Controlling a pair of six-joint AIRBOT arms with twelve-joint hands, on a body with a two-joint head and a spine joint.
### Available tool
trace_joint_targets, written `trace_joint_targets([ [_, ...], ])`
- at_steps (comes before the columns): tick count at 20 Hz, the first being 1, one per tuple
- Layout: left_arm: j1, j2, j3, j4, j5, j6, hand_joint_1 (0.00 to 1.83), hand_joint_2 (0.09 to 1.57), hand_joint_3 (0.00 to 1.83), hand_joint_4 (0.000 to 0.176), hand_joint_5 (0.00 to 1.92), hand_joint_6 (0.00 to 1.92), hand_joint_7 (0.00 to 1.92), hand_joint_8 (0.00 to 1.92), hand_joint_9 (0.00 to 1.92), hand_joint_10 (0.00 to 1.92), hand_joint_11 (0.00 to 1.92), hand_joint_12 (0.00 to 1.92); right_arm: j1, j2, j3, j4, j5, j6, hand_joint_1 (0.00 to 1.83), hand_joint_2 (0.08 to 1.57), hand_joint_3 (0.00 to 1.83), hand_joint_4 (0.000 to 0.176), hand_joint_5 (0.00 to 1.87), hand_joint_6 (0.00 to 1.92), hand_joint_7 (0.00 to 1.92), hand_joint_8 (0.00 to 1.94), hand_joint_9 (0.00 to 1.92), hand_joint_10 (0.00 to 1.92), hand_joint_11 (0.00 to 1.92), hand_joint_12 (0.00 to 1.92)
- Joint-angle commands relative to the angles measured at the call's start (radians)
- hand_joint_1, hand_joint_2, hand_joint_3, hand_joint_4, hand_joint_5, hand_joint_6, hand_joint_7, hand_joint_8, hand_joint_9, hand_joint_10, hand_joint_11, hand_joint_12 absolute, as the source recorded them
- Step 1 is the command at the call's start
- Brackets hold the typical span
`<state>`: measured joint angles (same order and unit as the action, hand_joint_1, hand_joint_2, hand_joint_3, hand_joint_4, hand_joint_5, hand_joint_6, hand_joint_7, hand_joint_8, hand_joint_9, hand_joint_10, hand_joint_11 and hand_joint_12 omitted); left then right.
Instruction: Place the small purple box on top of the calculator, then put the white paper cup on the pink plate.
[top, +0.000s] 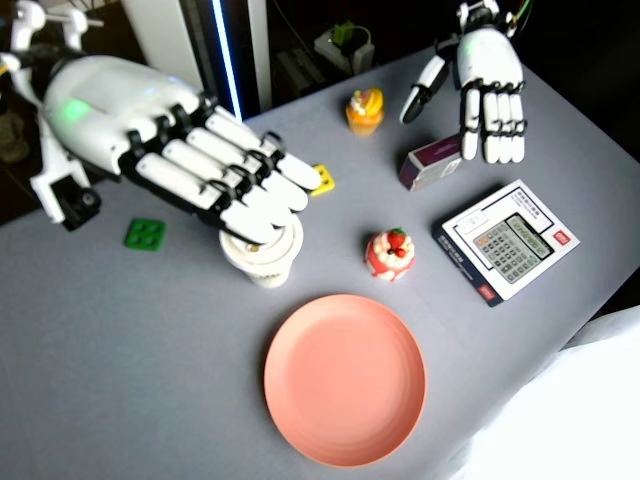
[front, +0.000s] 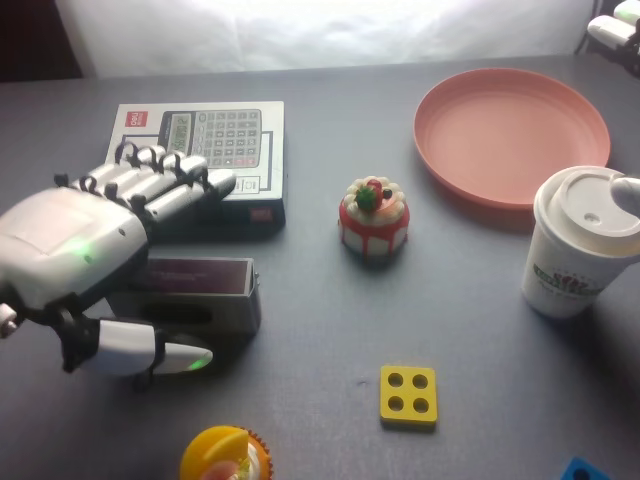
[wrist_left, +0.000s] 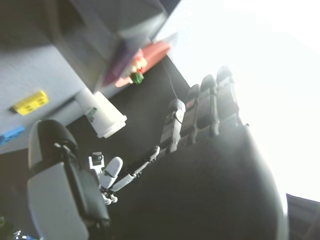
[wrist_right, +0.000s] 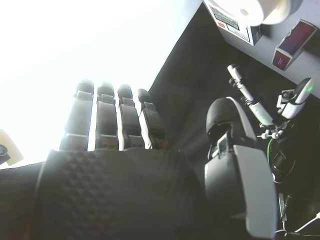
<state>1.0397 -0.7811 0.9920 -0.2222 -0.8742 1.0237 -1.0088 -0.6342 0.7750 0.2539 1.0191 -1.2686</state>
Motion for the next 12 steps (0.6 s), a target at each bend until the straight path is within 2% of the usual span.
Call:
trace_joint_targets([
  [1,-0.009,-0.011,0.007,0.002,-0.084,0.0,0.73,0.94,0.03,0.071,0.09,0.03,0.06,0.02,0.01,0.0,0.01,0.01,0.006,-0.002,0.006,0.0,0.125,-0.002,0.14,1.28,0.01,0.0,0.0,0.0,0.0,0.0,0.0,0.0,0.0,0.0],
  [2,-0.009,-0.019,0.015,-0.005,-0.066,0.0,0.79,0.99,0.01,0.077,0.15,0.03,0.13,0.01,0.07,0.01,0.0,0.3,0.006,-0.003,0.006,0.001,0.124,-0.002,0.15,1.28,0.01,0.0,0.0,0.0,0.0,0.0,0.0,0.0,0.0,0.0],
  [4,-0.009,-0.033,0.029,-0.019,-0.043,0.0,0.88,1.02,0.01,0.057,0.26,0.03,0.24,0.01,0.17,0.04,0.0,0.88,0.006,-0.004,0.006,0.002,0.124,-0.002,0.15,1.28,0.0,0.0,0.0,0.0,0.0,0.0,0.0,0.0,0.0,0.0],
  [5,-0.009,-0.043,0.037,-0.025,-0.029,0.0,0.88,1.04,0.01,0.047,0.28,0.02,0.27,0.01,0.19,0.04,0.0,0.97,0.006,-0.004,0.007,0.002,0.124,-0.002,0.15,1.28,0.0,0.0,0.0,0.0,0.0,0.0,0.0,0.0,0.0,0.0],
  [6,-0.009,-0.051,0.046,-0.031,-0.015,0.0,0.91,1.09,0.01,0.0,0.47,0.05,0.52,0.04,0.45,0.12,0.0,1.35,0.006,-0.004,0.007,0.002,0.124,-0.002,0.17,1.28,0.0,0.0,0.0,0.0,0.0,0.0,0.0,0.0,0.0,0.0],
  [7,-0.009,-0.059,0.053,-0.037,-0.001,0.0,0.91,1.09,0.01,0.0,0.47,0.05,0.52,0.04,0.45,0.12,0.0,1.35,0.006,-0.004,0.007,0.002,0.124,-0.002,0.17,1.28,0.0,0.0,0.0,0.0,0.0,0.0,0.0,0.0,0.0,0.0],
  [8,-0.009,-0.069,0.063,-0.043,0.015,0.0,0.99,1.15,0.0,0.0,0.71,0.05,0.82,0.09,0.68,0.53,0.25,1.57,0.006,-0.004,0.007,0.002,0.124,-0.002,0.17,1.29,0.0,0.0,0.0,0.0,0.0,0.0,0.0,0.0,0.0,0.0],
  [9,-0.009,-0.074,0.068,-0.046,0.022,0.0,0.99,1.15,0.0,0.0,0.71,0.05,0.82,0.09,0.68,0.53,0.25,1.57,0.006,-0.004,0.007,0.002,0.124,-0.002,0.17,1.29,0.0,0.0,0.0,0.0,0.0,0.0,0.0,0.0,0.0,0.0],
  [10,-0.009,-0.08,0.073,-0.05,0.028,0.0,1.14,1.21,0.0,0.0,0.69,1.02,0.87,1.05,0.72,1.02,0.45,1.71,0.005,-0.005,0.007,0.002,0.124,-0.002,0.17,1.29,0.0,0.0,0.0,0.0,0.0,0.0,0.0,0.0,0.0,0.0],
  [11,-0.009,-0.083,0.076,-0.052,0.029,0.0,1.19,1.22,0.0,0.0,0.71,1.17,0.85,1.33,0.79,1.35,0.66,1.83,0.005,-0.005,0.007,0.002,0.124,-0.002,0.17,1.28,0.0,0.0,0.0,0.0,0.0,0.0,0.0,0.0,0.0,0.0],
  [12,-0.01,-0.085,0.077,-0.053,0.029,0.0,1.22,1.21,0.0,0.0,0.77,1.09,0.84,1.46,0.83,1.64,0.8,1.9,0.005,-0.006,0.007,0.002,0.123,-0.002,0.17,1.28,0.0,0.0,0.0,0.0,0.0,0.0,0.0,0.0,0.0,0.0],
])
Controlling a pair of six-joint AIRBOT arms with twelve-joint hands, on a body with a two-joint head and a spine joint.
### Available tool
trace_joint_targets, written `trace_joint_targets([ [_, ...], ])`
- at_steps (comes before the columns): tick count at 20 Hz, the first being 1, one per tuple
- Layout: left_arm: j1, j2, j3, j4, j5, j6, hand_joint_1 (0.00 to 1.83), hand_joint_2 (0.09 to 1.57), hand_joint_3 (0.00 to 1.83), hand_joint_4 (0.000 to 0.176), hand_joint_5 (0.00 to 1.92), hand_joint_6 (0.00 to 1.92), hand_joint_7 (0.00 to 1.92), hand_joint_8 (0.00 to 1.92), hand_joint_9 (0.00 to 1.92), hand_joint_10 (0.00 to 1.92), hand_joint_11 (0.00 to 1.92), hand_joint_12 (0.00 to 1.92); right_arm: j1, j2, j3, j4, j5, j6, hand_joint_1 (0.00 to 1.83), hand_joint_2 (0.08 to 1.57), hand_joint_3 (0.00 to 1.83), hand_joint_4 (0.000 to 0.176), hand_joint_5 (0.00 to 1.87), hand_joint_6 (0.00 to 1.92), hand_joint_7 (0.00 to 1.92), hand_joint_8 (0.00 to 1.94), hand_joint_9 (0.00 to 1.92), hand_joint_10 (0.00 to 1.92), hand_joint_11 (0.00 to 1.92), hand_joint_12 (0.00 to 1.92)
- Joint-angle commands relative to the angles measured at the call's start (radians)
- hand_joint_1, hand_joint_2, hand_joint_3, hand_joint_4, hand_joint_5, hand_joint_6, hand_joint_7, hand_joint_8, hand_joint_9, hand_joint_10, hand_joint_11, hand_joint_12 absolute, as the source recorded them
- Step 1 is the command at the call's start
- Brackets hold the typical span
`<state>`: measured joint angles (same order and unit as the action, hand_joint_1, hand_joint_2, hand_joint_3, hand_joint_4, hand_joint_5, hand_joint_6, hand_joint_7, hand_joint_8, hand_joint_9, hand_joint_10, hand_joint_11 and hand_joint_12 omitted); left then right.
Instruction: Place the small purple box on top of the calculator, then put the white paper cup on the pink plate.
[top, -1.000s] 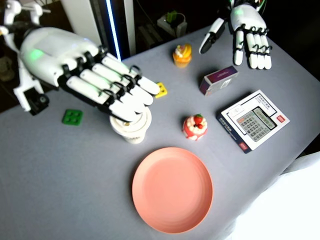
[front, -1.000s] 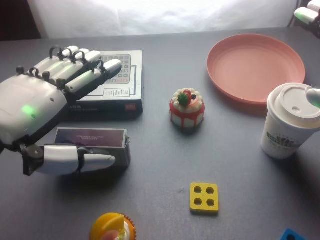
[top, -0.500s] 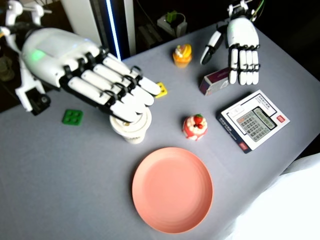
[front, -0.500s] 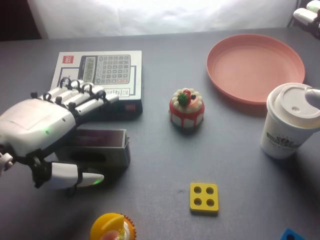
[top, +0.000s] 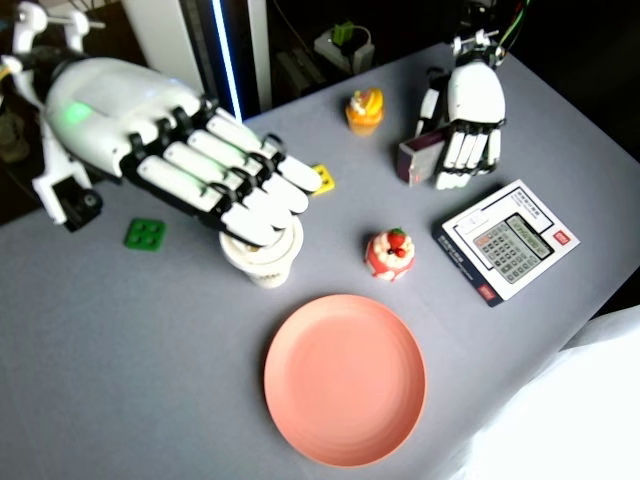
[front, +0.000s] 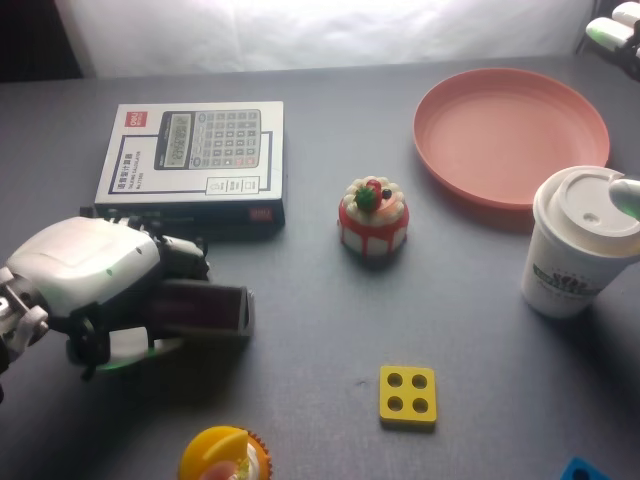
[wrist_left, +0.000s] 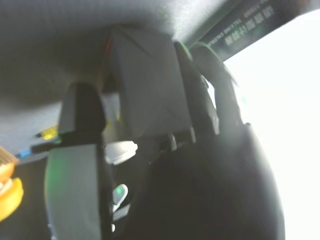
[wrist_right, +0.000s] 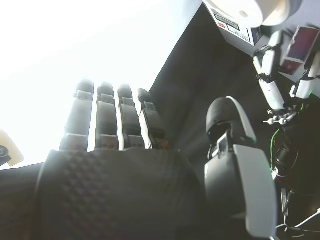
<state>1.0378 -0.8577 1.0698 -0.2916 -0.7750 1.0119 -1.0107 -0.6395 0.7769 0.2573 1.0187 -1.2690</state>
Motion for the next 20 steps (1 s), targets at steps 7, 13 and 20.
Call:
trace_joint_targets([
  [7,-0.018,0.031,-0.03,0.016,-0.209,0.012,1.2,1.24,0.0,0.0,0.73,1.17,0.79,1.55,0.69,1.76,0.67,1.92,0.006,-0.003,0.007,0.001,0.121,-0.001,0.16,1.29,0.0,0.0,0.0,0.0,0.0,0.0,0.0,0.0,0.0,0.0],
  [13,-0.058,0.049,-0.014,-0.038,-0.303,0.012,1.22,1.23,0.0,0.0,0.73,1.12,0.81,1.55,0.77,1.69,0.74,1.92,0.006,-0.007,0.01,0.003,0.121,-0.001,0.21,1.31,0.01,0.0,0.0,0.0,0.0,0.0,0.0,0.0,0.0,0.0],
  [20,-0.136,0.002,0.063,-0.139,-0.283,0.012,1.21,1.18,0.0,0.0,0.82,1.13,0.89,1.3,0.87,1.53,0.87,1.89,0.006,-0.012,0.011,0.004,0.122,-0.001,0.23,1.32,0.01,0.0,0.0,0.0,0.0,0.0,0.0,0.0,0.0,0.0],
])
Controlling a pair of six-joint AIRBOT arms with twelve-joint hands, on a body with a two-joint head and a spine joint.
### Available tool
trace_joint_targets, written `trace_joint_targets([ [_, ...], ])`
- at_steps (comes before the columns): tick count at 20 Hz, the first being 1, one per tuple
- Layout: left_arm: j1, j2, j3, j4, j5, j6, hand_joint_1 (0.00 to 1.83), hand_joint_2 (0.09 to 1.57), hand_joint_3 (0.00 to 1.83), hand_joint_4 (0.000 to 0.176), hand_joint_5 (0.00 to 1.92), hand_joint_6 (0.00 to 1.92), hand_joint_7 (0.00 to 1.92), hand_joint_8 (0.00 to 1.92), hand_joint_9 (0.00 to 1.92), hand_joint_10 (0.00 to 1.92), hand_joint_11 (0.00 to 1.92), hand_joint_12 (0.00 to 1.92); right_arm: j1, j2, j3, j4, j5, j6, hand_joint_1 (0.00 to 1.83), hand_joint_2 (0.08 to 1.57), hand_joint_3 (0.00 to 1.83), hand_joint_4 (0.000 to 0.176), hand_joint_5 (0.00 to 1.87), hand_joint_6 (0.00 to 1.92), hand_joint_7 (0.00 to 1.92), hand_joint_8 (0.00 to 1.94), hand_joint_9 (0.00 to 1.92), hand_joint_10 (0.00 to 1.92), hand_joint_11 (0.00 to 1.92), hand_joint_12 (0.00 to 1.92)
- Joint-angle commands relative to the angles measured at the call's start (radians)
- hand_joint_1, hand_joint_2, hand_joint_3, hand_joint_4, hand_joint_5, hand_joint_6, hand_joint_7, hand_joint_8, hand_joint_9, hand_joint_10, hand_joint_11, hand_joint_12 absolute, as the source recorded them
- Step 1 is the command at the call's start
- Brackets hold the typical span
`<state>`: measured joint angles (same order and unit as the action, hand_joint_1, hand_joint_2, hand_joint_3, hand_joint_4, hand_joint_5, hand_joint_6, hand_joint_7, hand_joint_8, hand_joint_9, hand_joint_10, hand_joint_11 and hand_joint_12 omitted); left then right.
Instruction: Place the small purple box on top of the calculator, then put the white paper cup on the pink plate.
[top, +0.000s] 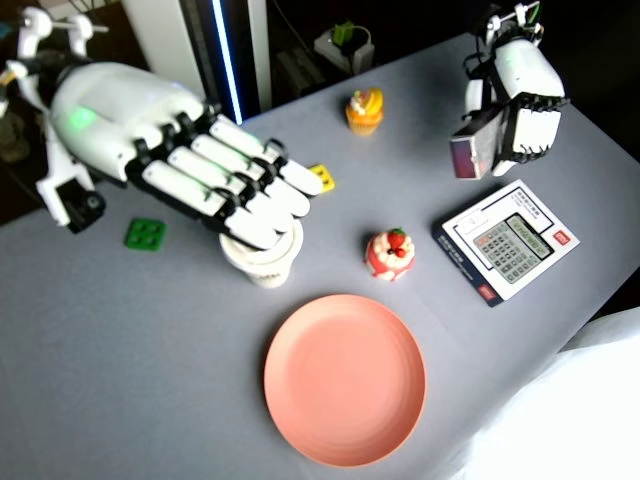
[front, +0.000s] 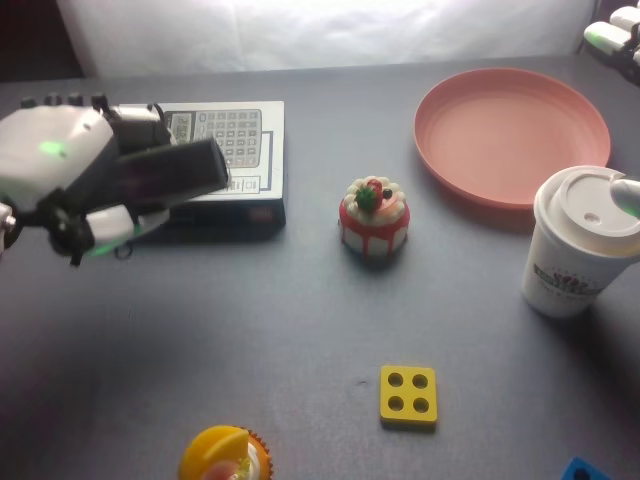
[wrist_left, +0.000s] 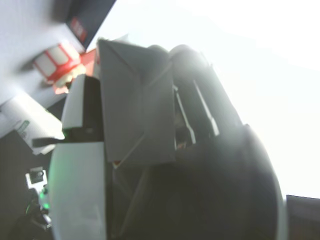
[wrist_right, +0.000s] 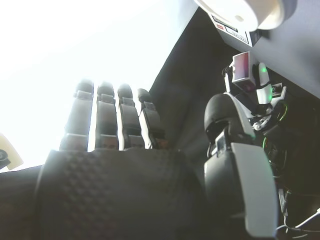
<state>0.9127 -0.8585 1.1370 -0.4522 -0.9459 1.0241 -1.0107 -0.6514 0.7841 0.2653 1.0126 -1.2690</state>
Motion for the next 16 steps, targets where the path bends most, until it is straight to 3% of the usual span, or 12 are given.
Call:
trace_joint_targets([
  [1,-0.026,-0.013,0.013,0.003,-0.096,0.0,1.31,1.19,0.0,0.0,0.8,1.17,0.84,1.17,0.84,1.52,0.8,1.86,0.006,-0.001,0.004,-0.004,0.128,-0.001,0.24,1.31,0.01,0.0,0.0,0.0,0.0,0.0,0.0,0.0,0.0,0.0],
  [5,-0.085,-0.077,0.105,-0.088,-0.004,-0.001,1.33,1.21,0.0,0.0,0.8,1.18,0.78,1.25,0.74,1.57,0.56,1.81,0.006,-0.005,0.007,-0.004,0.126,-0.001,0.26,1.32,0.0,0.0,0.0,0.0,0.0,0.0,0.0,0.0,0.0,0.0],
  [8,-0.126,-0.115,0.166,-0.151,0.06,-0.001,1.33,1.22,0.0,0.0,0.81,1.16,0.74,1.32,0.71,1.61,0.53,1.86,0.006,-0.01,0.01,-0.004,0.122,-0.001,0.24,1.3,0.0,0.0,0.0,0.0,0.0,0.0,0.0,0.0,0.0,0.0],
  [11,-0.156,-0.147,0.221,-0.205,0.121,-0.001,1.34,1.21,0.0,0.0,0.77,1.25,0.75,1.33,0.75,1.46,0.58,1.59,0.006,-0.013,0.012,-0.004,0.119,-0.001,0.26,1.3,0.0,0.0,0.0,0.0,0.0,0.0,0.0,0.0,0.0,0.0],
  [15,-0.184,-0.176,0.27,-0.24,0.179,-0.001,1.33,1.21,0.0,0.0,0.74,1.17,0.78,1.33,0.79,1.52,0.63,1.68,0.006,-0.016,0.014,-0.004,0.116,-0.001,0.24,1.3,0.0,0.0,0.0,0.0,0.0,0.0,0.0,0.0,0.0,0.0],
  [16,-0.19,-0.181,0.279,-0.245,0.19,-0.001,1.32,1.23,0.0,0.0,0.71,1.26,0.72,1.38,0.75,1.55,0.55,1.7,0.006,-0.016,0.014,-0.004,0.115,-0.001,0.23,1.3,0.0,0.0,0.0,0.0,0.0,0.0,0.0,0.0,0.0,0.0],
])
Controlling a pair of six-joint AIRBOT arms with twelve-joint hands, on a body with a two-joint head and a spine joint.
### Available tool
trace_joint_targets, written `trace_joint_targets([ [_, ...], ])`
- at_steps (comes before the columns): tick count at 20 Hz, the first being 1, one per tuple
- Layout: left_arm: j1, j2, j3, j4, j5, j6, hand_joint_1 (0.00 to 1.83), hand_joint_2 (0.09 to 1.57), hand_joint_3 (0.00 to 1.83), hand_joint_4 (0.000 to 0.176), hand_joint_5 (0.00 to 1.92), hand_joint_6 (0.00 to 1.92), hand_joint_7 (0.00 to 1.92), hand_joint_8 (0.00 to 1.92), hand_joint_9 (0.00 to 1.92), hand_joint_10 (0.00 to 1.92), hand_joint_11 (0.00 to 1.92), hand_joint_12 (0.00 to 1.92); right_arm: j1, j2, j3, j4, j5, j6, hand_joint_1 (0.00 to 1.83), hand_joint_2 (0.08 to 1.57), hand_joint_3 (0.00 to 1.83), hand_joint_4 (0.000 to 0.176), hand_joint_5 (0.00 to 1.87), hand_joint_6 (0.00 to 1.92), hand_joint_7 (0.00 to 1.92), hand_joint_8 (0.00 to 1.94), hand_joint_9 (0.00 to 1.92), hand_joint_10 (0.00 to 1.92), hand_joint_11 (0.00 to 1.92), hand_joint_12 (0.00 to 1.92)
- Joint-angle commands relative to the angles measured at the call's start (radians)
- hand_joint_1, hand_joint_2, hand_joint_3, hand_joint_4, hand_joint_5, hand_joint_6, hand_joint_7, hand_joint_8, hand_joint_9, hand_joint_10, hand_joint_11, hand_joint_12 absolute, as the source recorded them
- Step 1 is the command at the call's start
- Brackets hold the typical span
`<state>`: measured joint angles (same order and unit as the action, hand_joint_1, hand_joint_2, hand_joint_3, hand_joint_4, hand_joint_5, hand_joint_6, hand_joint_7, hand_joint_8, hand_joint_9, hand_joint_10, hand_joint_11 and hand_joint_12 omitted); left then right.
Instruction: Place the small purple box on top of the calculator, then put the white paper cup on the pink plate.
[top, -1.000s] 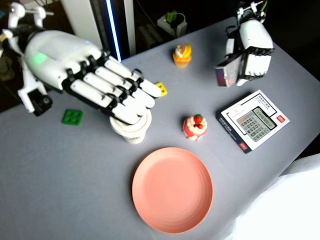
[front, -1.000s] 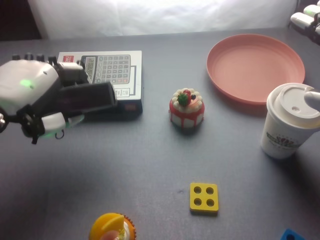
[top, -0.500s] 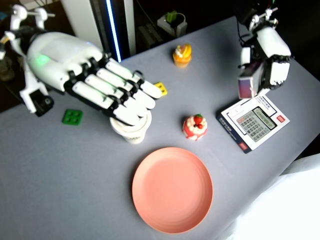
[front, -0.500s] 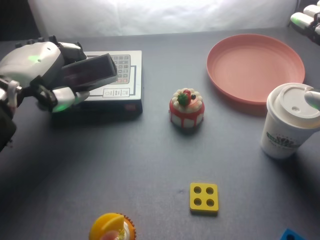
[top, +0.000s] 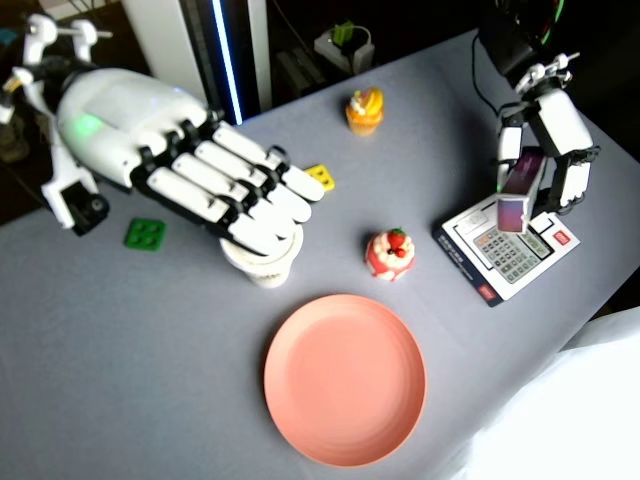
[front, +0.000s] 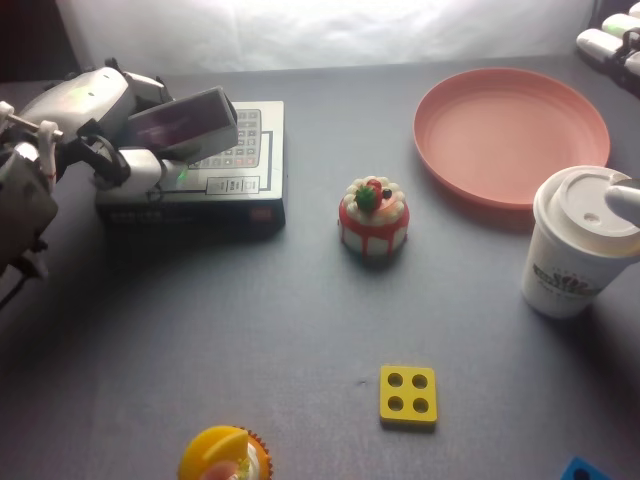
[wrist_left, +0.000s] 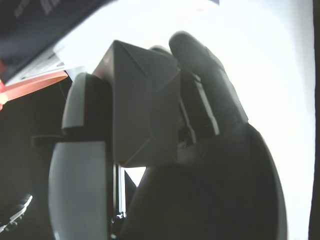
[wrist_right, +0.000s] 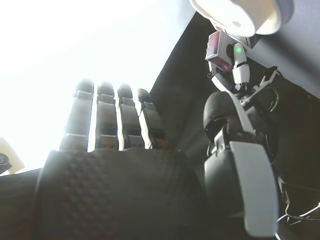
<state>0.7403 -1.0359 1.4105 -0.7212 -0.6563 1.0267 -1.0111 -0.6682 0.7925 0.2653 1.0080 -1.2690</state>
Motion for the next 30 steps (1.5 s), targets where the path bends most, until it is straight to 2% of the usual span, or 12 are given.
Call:
trace_joint_targets([
  [1,-0.023,-0.007,0.013,0.021,-0.09,-0.004,1.32,1.23,0.0,0.0,0.71,1.26,0.72,1.38,0.75,1.55,0.55,1.7,0.006,0.0,0.007,-0.004,0.12,-0.001,0.23,1.3,0.0,0.0,0.0,0.0,0.0,0.0,0.0,0.0,0.0,0.0],
  [2,-0.03,-0.013,0.022,0.019,-0.079,-0.004,1.09,1.24,0.0,0.0,0.51,0.89,0.4,0.92,0.19,1.07,0.07,1.76,0.006,-0.001,0.007,-0.004,0.119,-0.001,0.23,1.3,0.0,0.0,0.0,0.0,0.0,0.0,0.0,0.0,0.0,0.0],
  [4,-0.041,-0.022,0.037,0.015,-0.058,-0.004,1.06,1.21,0.0,0.0,0.46,0.49,0.5,0.54,0.26,0.86,0.0,1.7,0.006,-0.003,0.008,-0.004,0.118,-0.001,0.23,1.29,0.0,0.0,0.0,0.0,0.0,0.0,0.0,0.0,0.0,0.0],
  [7,-0.043,-0.025,0.042,0.019,-0.049,-0.004,0.94,1.17,0.0,0.0,0.23,0.31,0.27,0.28,0.06,0.9,0.0,1.68,0.006,-0.004,0.009,-0.004,0.117,-0.001,0.23,1.3,0.0,0.0,0.0,0.0,0.0,0.0,0.0,0.0,0.0,0.0],
  [13,-0.047,-0.025,0.035,0.036,-0.057,-0.004,0.84,1.11,0.0,0.06,0.08,0.23,0.12,0.09,0.0,0.48,0.0,1.43,0.006,-0.004,0.009,-0.004,0.117,-0.001,0.24,1.3,0.0,0.0,0.0,0.0,0.0,0.0,0.0,0.0,0.0,0.0],
  [15,-0.048,-0.023,0.031,0.047,-0.064,-0.004,0.79,1.09,0.0,0.103,0.01,0.08,0.01,0.01,0.0,0.03,0.0,0.92,0.006,-0.004,0.009,-0.004,0.117,-0.001,0.25,1.29,0.0,0.0,0.0,0.0,0.0,0.0,0.0,0.0,0.0,0.0],
  [16,-0.048,-0.014,0.016,0.069,-0.088,-0.006,0.73,1.07,0.0,0.152,0.0,0.0,0.0,0.0,0.0,0.0,0.0,0.05,0.006,-0.004,0.008,-0.004,0.117,-0.001,0.27,1.29,0.0,0.004,0.0,0.0,0.0,0.0,0.0,0.0,0.0,0.0],
  [18,-0.049,0.002,-0.005,0.091,-0.116,-0.007,0.72,1.08,0.0,0.149,0.0,0.0,0.0,0.0,0.0,0.0,0.0,0.01,0.006,-0.004,0.008,-0.004,0.117,-0.001,0.28,1.28,0.0,0.018,0.0,0.0,0.0,0.0,0.0,0.0,0.0,0.0],
  [20,-0.049,0.034,-0.046,0.132,-0.178,-0.007,0.76,1.09,0.01,0.136,0.0,0.0,0.0,0.0,0.0,0.0,0.0,0.0,0.006,-0.003,0.007,-0.004,0.117,0.0,0.34,1.26,0.0,0.021,0.0,0.0,0.0,0.0,0.0,0.0,0.0,0.0],
  [24,-0.049,0.103,-0.138,0.223,-0.313,-0.008,0.61,1.12,0.02,0.175,0.0,0.0,0.0,0.0,0.0,0.0,0.03,0.02,0.006,0.003,0.005,-0.013,0.119,0.025,0.32,1.21,0.0,0.055,0.0,0.0,0.0,0.0,0.0,0.0,0.0,0.0],
  [26,-0.046,0.134,-0.186,0.273,-0.384,-0.008,0.52,1.21,0.0,0.163,0.01,0.0,0.0,0.0,0.04,0.03,0.0,1.11,0.004,0.008,0.005,-0.025,0.126,0.05,0.33,1.18,0.0,0.07,0.0,0.0,0.0,0.0,0.0,0.0,0.0,0.0],
  [30,0.002,0.192,-0.267,0.352,-0.511,-0.007,0.56,1.26,0.0,0.176,0.02,0.0,0.0,0.0,0.0,0.0,0.0,1.27,-0.003,0.019,0.006,-0.062,0.14,0.118,0.36,1.14,0.0,0.024,0.0,0.0,0.0,0.0,0.0,0.0,0.0,0.0],
])
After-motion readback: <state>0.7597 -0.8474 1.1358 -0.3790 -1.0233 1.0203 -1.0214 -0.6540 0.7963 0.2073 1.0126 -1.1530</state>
